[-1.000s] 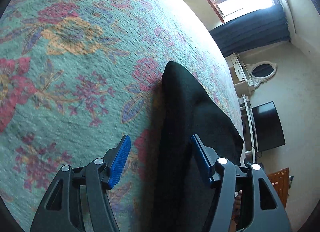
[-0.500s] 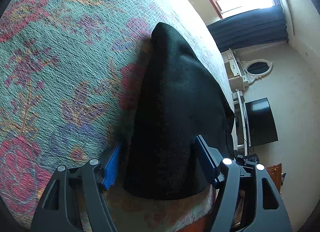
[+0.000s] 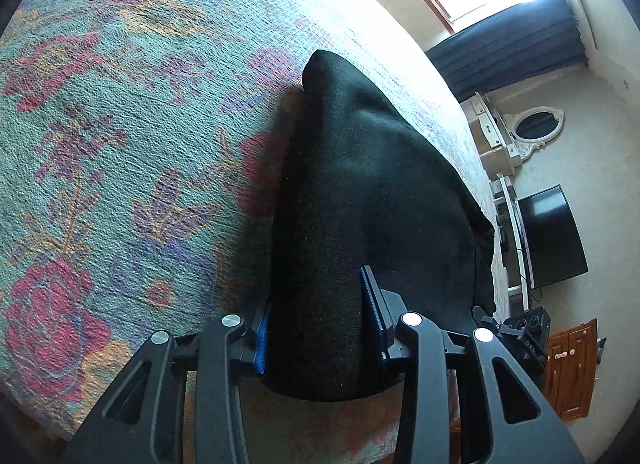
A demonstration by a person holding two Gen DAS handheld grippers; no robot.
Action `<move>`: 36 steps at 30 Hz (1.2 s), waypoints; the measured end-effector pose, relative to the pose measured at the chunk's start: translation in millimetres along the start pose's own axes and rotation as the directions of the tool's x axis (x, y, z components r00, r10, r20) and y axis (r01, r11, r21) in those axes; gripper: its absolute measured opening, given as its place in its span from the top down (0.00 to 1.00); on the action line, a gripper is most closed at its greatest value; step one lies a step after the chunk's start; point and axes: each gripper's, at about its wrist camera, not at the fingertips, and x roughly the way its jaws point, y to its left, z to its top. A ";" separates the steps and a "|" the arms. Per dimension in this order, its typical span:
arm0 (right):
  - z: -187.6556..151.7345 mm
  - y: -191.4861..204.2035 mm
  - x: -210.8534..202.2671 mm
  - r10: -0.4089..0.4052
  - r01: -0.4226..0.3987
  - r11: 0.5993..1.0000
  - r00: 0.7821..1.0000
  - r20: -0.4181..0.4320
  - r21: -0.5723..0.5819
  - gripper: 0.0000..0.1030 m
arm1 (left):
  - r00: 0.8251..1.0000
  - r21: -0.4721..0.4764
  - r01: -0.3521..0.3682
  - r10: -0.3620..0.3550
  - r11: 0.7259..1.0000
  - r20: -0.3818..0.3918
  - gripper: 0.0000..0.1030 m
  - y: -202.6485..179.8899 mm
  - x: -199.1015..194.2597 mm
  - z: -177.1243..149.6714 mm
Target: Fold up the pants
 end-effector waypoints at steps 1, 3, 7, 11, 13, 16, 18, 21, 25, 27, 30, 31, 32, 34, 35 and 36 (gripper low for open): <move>-0.8 0.2 -1.6 0.001 -0.001 1.000 1.000 -0.002 0.003 0.69 | 1.000 0.002 -0.004 0.004 1.000 0.000 0.63 -0.8 -1.1 -1.3; -4.2 -0.1 -4.6 0.005 -0.005 1.000 1.000 -0.008 0.007 0.69 | 1.000 0.014 -0.015 0.015 1.000 0.002 0.63 -4.6 -2.4 -4.0; -9.1 -2.8 -8.2 0.010 -0.010 1.000 1.000 -0.012 0.021 0.69 | 1.000 0.022 -0.027 0.027 0.999 -0.001 0.63 -8.5 -4.9 -11.3; -13.1 -1.7 -11.1 0.008 -0.008 1.000 1.000 -0.018 0.021 0.69 | 0.999 0.020 -0.034 0.034 0.999 -0.002 0.63 -9.6 -6.6 -17.7; -16.3 -2.9 -13.6 0.007 -0.006 1.000 1.000 -0.021 0.022 0.69 | 0.999 0.016 -0.034 0.034 0.999 -0.004 0.63 -8.0 -8.0 -20.7; -21.0 -3.6 -16.2 0.007 -0.006 1.000 1.000 -0.024 0.024 0.69 | 0.999 0.015 -0.038 0.038 0.999 -0.006 0.63 -14.7 -0.8 -10.3; -23.1 -2.2 -16.4 0.006 -0.005 1.000 1.000 -0.025 0.024 0.69 | 0.999 0.021 -0.043 0.043 0.999 -0.006 0.63 -17.0 -0.3 -9.3; -25.5 1.6 -15.7 0.004 -0.004 1.000 1.000 -0.026 0.027 0.69 | 0.999 0.030 -0.051 0.051 0.998 -0.003 0.63 -17.4 -1.2 -10.4; -28.4 -0.7 -15.7 0.008 -0.007 0.999 1.000 -0.029 0.037 0.69 | 0.998 0.033 -0.057 0.057 0.998 0.000 0.63 -18.4 -1.8 -12.1; -28.6 -0.8 -15.7 0.007 -0.006 0.999 1.000 -0.029 0.038 0.69 | 0.998 0.041 -0.063 0.063 0.997 0.002 0.63 -18.1 -1.7 -12.8; -29.7 -2.8 -16.1 0.008 -0.007 0.999 1.000 -0.029 0.040 0.69 | 0.998 0.049 -0.068 0.068 0.996 0.005 0.63 -19.3 -0.4 -12.3; -29.3 -2.5 -15.8 0.008 -0.007 0.999 1.000 -0.029 0.040 0.69 | 0.998 0.048 -0.067 0.067 0.997 0.005 0.63 -19.7 0.5 -12.2; -28.9 -2.3 -15.5 0.008 -0.006 0.999 1.000 -0.029 0.039 0.69 | 0.998 0.047 -0.066 0.066 0.997 0.004 0.63 -21.0 1.8 -12.6; -29.4 -2.3 -15.5 0.008 -0.007 0.999 1.000 -0.029 0.041 0.69 | 0.998 0.047 -0.067 0.066 0.997 0.005 0.63 -21.3 2.3 -12.6; -29.5 -2.5 -15.4 0.009 -0.007 0.999 1.000 -0.029 0.042 0.69 | 0.998 0.047 -0.067 0.066 0.997 0.005 0.63 -21.4 2.3 -12.8; -29.3 -2.6 -15.4 0.009 -0.008 0.999 1.000 -0.029 0.042 0.69 | 0.998 0.047 -0.066 0.066 0.997 0.004 0.63 -21.4 2.6 -12.3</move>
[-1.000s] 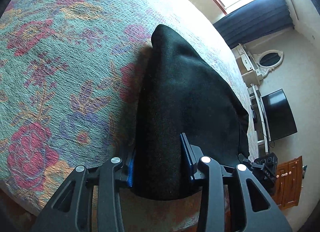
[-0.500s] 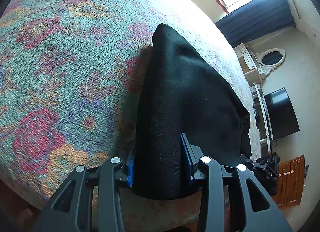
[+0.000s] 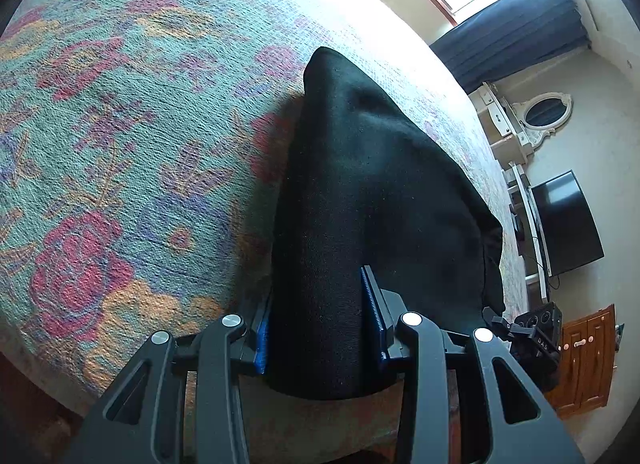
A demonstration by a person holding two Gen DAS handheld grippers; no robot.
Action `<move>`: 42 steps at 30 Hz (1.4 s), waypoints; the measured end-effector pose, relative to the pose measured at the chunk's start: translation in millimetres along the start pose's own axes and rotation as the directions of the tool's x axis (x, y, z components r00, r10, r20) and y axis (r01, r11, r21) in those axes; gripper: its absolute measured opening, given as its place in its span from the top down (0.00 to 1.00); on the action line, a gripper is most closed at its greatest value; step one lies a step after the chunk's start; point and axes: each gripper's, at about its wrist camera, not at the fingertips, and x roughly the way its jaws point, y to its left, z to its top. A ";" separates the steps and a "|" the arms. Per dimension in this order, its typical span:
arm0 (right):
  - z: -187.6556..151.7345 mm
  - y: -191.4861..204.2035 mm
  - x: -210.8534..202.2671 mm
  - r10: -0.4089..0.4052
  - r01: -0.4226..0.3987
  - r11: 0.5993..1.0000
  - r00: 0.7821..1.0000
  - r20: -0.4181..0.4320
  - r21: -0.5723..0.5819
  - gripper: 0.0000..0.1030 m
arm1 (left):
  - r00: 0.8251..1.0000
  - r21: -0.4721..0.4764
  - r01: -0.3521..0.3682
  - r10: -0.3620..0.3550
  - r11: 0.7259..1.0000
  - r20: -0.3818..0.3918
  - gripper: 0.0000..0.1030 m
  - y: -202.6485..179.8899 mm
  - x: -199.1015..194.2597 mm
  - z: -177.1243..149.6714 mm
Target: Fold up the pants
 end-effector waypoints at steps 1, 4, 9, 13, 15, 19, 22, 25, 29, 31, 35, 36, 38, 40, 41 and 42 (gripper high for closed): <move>-0.4 -0.9 -0.2 0.000 0.000 1.000 1.000 0.000 0.000 0.69 | 1.000 0.001 0.000 0.000 1.000 0.000 0.63 -0.1 -0.3 -0.5; 0.0 -0.7 -0.3 -0.003 0.003 1.000 1.000 0.001 -0.003 0.69 | 1.000 -0.001 0.000 0.000 1.000 0.000 0.63 -0.4 -0.6 -0.9; -2.4 3.5 -2.5 0.005 -0.005 1.000 1.000 -0.005 -0.003 0.69 | 1.000 0.000 -0.008 0.008 1.000 0.004 0.63 -0.8 -3.6 -1.3; -5.9 10.1 -5.3 0.010 -0.010 1.000 1.000 -0.019 -0.003 0.69 | 1.000 -0.010 -0.008 0.008 1.000 -0.006 0.63 0.5 -4.6 -3.2; -7.8 9.3 -6.0 0.010 -0.010 1.000 1.000 -0.025 0.001 0.69 | 1.000 -0.013 -0.008 0.008 1.000 -0.011 0.63 2.0 -5.7 -3.9; -11.9 5.8 -8.6 0.014 -0.013 1.000 0.999 -0.031 0.012 0.69 | 1.000 -0.007 -0.014 0.014 1.000 -0.014 0.63 2.1 -7.7 -6.0; -14.2 2.5 -9.5 0.013 -0.013 1.000 1.000 -0.028 0.016 0.69 | 1.000 -0.005 -0.014 0.014 1.000 -0.017 0.62 3.1 -6.1 -5.2; -13.8 -2.3 -8.9 -0.002 0.002 1.000 1.000 -0.030 0.006 0.61 | 1.000 -0.011 -0.007 0.007 1.000 -0.027 0.56 4.2 -5.3 -1.5; -7.4 -11.4 -18.6 0.009 -0.009 1.000 1.000 0.009 0.029 0.42 | 0.999 -0.008 0.035 -0.036 0.999 -0.036 0.34 4.5 -3.8 6.5; 1.6 -12.7 -21.8 0.034 -0.034 0.999 0.999 0.018 0.020 0.34 | 0.999 0.047 0.041 -0.039 0.998 -0.025 0.34 1.9 -1.6 11.8; 20.8 -11.6 -15.2 0.035 -0.035 0.999 0.999 0.009 -0.029 0.32 | 0.993 0.075 0.095 -0.089 0.993 -0.073 0.33 1.2 15.7 20.6; 24.9 -11.2 -11.0 0.044 -0.044 0.998 0.999 0.002 -0.035 0.32 | 0.992 0.067 0.099 -0.093 0.993 -0.081 0.33 1.9 19.9 22.4; 31.8 -10.4 -3.1 0.063 -0.064 0.996 0.998 -0.019 -0.054 0.32 | 0.992 0.073 0.100 -0.094 0.992 -0.081 0.33 0.6 26.1 25.8; 36.4 -5.9 4.5 0.050 -0.053 0.995 0.998 -0.042 -0.087 0.32 | 0.992 0.091 0.104 -0.097 0.990 -0.074 0.34 -2.8 30.1 28.9; 38.1 -1.7 7.9 0.040 -0.045 0.993 0.998 -0.053 -0.108 0.33 | 0.993 0.105 0.100 -0.093 0.989 -0.074 0.36 -5.1 32.3 30.5; 38.7 1.0 9.9 0.015 -0.022 0.990 0.998 -0.058 -0.138 0.45 | 0.993 0.119 0.095 -0.086 0.988 -0.076 0.39 -7.1 34.3 31.5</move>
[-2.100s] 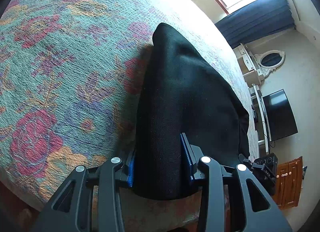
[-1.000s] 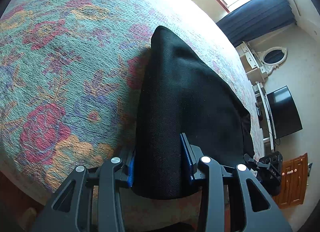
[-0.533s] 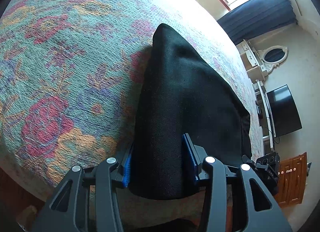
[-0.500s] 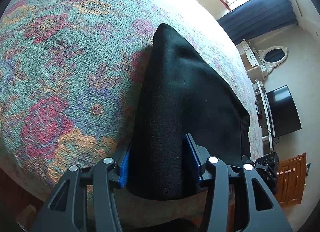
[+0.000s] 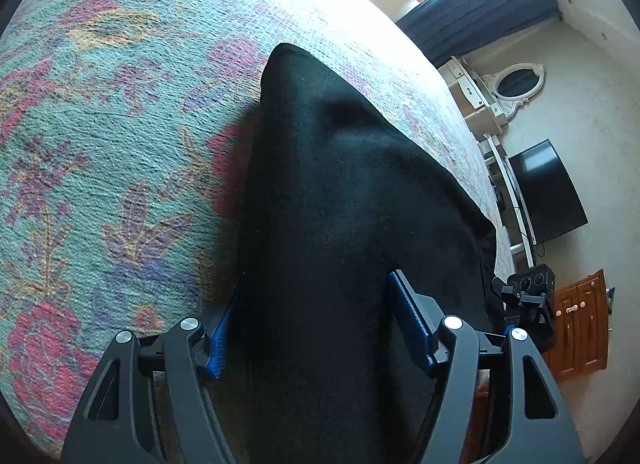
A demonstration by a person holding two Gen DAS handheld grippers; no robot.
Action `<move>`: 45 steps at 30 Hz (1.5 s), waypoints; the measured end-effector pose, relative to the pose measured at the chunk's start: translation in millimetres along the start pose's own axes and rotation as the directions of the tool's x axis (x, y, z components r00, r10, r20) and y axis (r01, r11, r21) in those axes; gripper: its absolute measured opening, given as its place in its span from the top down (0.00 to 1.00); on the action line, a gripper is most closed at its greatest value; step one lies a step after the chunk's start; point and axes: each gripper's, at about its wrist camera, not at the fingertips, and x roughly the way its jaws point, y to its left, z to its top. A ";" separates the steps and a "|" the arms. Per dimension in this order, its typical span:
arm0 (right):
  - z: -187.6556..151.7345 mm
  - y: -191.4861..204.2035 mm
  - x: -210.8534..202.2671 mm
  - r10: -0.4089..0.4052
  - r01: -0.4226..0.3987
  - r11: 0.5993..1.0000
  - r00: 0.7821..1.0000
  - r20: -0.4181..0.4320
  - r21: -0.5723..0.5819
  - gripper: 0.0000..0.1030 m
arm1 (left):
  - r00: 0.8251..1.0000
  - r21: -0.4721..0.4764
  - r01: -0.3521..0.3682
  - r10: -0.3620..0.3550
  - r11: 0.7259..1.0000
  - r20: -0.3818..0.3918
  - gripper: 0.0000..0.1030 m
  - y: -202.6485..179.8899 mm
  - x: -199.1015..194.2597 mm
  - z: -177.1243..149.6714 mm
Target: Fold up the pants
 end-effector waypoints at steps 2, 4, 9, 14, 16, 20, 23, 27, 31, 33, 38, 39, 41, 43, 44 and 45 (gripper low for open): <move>0.3 2.7 5.1 -0.036 0.035 0.999 0.999 -0.018 -0.041 0.61 | 1.000 0.015 -0.001 0.001 1.000 -0.006 0.48 -1.3 3.2 2.3; -0.3 0.3 4.2 -0.021 0.020 0.999 1.000 -0.020 -0.049 0.67 | 0.999 0.030 0.024 -0.024 0.999 -0.021 0.59 -3.0 4.1 2.5; -0.5 -2.2 -0.3 0.004 -0.005 0.999 1.000 -0.022 -0.041 0.59 | 0.999 0.116 0.024 -0.021 0.993 -0.028 0.58 -15.2 0.7 2.2; 7.4 -6.3 -5.8 0.083 -0.083 0.997 0.997 -0.008 0.005 0.44 | 0.988 0.050 0.147 -0.144 0.988 -0.050 0.43 -1.3 0.2 8.2; 11.5 -3.8 -3.0 0.076 -0.076 0.997 0.997 -0.007 -0.005 0.40 | 0.981 0.025 0.190 -0.188 0.982 -0.054 0.38 5.1 3.1 9.5; 21.9 2.1 7.0 0.081 -0.081 0.997 0.997 0.000 -0.009 0.35 | 0.980 -0.008 0.191 -0.191 0.982 -0.050 0.35 17.6 9.8 15.1; 28.9 3.2 11.8 0.076 -0.076 0.997 0.997 -0.008 0.002 0.35 | 0.978 -0.048 0.203 -0.205 0.978 -0.041 0.35 22.4 13.6 26.1; 34.8 11.8 8.3 -0.005 0.005 1.000 1.000 -0.021 -0.002 0.34 | 0.977 -0.084 0.212 -0.214 0.974 -0.015 0.35 32.1 11.1 40.5; 43.1 5.3 -7.3 -0.051 0.051 0.999 0.998 0.048 -0.004 0.26 | 0.972 -0.080 0.232 -0.235 0.969 -0.027 0.35 38.4 16.8 47.3; 50.6 -0.7 -2.0 -0.029 0.028 0.999 0.998 0.047 0.031 0.26 | 0.975 -0.051 0.216 -0.218 0.975 -0.039 0.35 35.3 20.0 53.3; 73.3 9.3 33.7 0.009 -0.009 1.000 1.000 -0.025 0.005 0.22 | 0.976 -0.047 0.206 -0.209 0.977 -0.063 0.32 30.1 32.1 72.4; 75.9 13.1 41.2 -0.012 0.012 1.000 0.999 -0.038 -0.013 0.29 | 0.977 -0.053 0.200 -0.203 0.978 -0.060 0.32 29.7 33.3 75.0; 77.7 16.5 51.8 -0.057 0.055 0.998 0.997 -0.051 -0.042 0.53 | 0.986 -0.039 0.156 -0.157 0.987 -0.046 0.44 25.8 33.1 78.0; 77.1 12.9 51.9 -0.037 0.036 0.999 0.999 -0.031 -0.035 0.58 | 0.997 0.047 0.068 -0.067 0.997 -0.032 0.54 16.7 34.5 76.8; 76.3 12.0 50.9 -0.030 0.030 0.999 0.999 -0.022 -0.037 0.59 | 0.999 0.086 0.044 -0.043 0.995 -0.019 0.56 11.5 34.5 75.1; 75.4 11.9 50.0 -0.025 0.024 0.999 1.000 -0.012 -0.041 0.61 | 1.000 0.117 0.021 -0.020 0.993 -0.006 0.57 8.5 34.7 73.9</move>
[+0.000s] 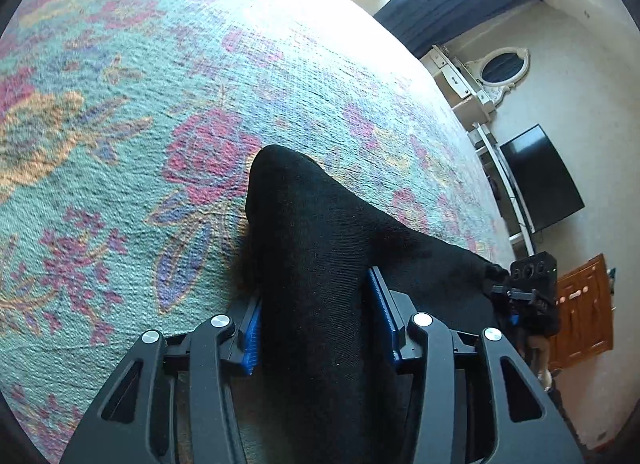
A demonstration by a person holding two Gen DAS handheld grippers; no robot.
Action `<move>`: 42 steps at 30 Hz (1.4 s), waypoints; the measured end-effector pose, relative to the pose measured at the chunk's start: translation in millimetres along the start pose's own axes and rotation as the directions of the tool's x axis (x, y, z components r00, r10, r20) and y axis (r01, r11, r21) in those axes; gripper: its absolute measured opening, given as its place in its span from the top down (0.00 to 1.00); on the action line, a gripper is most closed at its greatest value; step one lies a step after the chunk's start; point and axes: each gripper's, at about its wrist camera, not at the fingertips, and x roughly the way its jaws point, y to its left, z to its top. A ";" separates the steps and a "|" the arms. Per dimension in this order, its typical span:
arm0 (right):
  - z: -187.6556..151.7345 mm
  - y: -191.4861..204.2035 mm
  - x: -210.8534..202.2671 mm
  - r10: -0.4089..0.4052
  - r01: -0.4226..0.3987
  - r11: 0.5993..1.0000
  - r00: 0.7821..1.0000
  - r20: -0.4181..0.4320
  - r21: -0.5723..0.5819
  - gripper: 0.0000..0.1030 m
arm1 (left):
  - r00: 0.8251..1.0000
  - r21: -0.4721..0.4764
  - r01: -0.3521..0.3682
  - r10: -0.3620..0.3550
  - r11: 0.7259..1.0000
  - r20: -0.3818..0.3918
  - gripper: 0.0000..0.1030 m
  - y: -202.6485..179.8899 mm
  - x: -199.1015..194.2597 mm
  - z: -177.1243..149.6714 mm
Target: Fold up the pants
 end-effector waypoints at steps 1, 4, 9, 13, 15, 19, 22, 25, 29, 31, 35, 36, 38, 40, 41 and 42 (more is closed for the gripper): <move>-0.4 0.4 -1.1 0.003 -0.003 1.000 1.000 0.009 -0.008 0.61 | 1.000 0.023 -0.020 0.019 1.000 0.008 0.59 -2.9 0.9 -0.2; 1.3 0.8 -4.6 -0.004 0.005 0.999 0.999 0.034 -0.037 0.63 | 0.999 0.041 -0.046 0.045 0.998 0.025 0.63 -5.7 0.7 1.2; 15.2 7.7 -1.7 -0.008 0.012 0.998 0.997 0.073 -0.054 0.65 | 0.996 0.056 -0.082 0.080 0.995 0.037 0.66 -4.1 3.1 12.3; 26.5 6.0 2.2 -0.010 0.014 0.999 0.996 0.085 -0.049 0.65 | 0.996 0.053 -0.087 0.085 0.995 0.043 0.66 -0.8 6.3 20.8; 32.0 4.8 5.7 -0.008 0.011 0.999 0.996 0.091 -0.039 0.65 | 0.995 0.058 -0.093 0.091 0.994 0.044 0.66 1.2 8.1 25.5; 40.4 -0.4 11.9 0.000 0.001 1.000 0.995 0.096 -0.018 0.65 | 0.995 0.062 -0.096 0.094 0.993 0.038 0.66 5.6 10.9 32.2; 44.0 -3.1 16.3 0.004 -0.003 1.000 0.995 0.097 -0.006 0.65 | 0.996 0.056 -0.089 0.088 0.994 0.031 0.66 10.0 11.6 33.7; 44.3 -6.5 17.4 0.015 -0.015 1.000 0.995 0.098 0.002 0.65 | 0.996 0.054 -0.083 0.082 0.995 0.031 0.66 12.2 10.2 33.6; 43.9 -9.5 17.1 0.019 -0.020 1.000 0.995 0.100 0.005 0.65 | 0.996 0.055 -0.086 0.084 0.995 0.034 0.66 7.7 12.0 37.0; 43.6 -10.7 16.2 0.022 -0.023 1.000 0.995 0.100 0.007 0.65 | 0.996 0.054 -0.084 0.082 0.995 0.034 0.66 7.5 12.1 37.4; 43.0 -15.3 13.3 0.027 -0.028 1.000 0.995 0.101 0.009 0.65 | 0.996 0.056 -0.085 0.084 0.995 0.033 0.66 6.4 14.3 39.3; 42.7 -16.0 13.0 0.028 -0.029 1.000 0.995 0.101 0.010 0.65 | 0.996 0.056 -0.086 0.085 0.995 0.033 0.66 5.4 14.9 39.5; 41.8 -17.1 12.5 0.031 -0.033 0.999 0.994 0.101 0.013 0.65 | 0.996 0.055 -0.086 0.085 0.995 0.033 0.65 5.2 15.2 39.6; 41.5 -17.2 11.8 0.033 -0.034 0.999 0.994 0.102 0.014 0.65 | 0.996 0.053 -0.086 0.084 0.995 0.032 0.65 5.4 15.5 39.5; 41.6 -17.0 12.0 0.032 -0.034 0.999 0.994 0.101 0.014 0.64 | 0.996 0.052 -0.086 0.084 0.995 0.032 0.65 5.1 15.0 39.1; 41.6 -17.1 12.0 0.033 -0.034 0.999 0.994 0.101 0.015 0.64 | 0.996 0.051 -0.086 0.084 0.995 0.032 0.64 5.3 15.0 39.2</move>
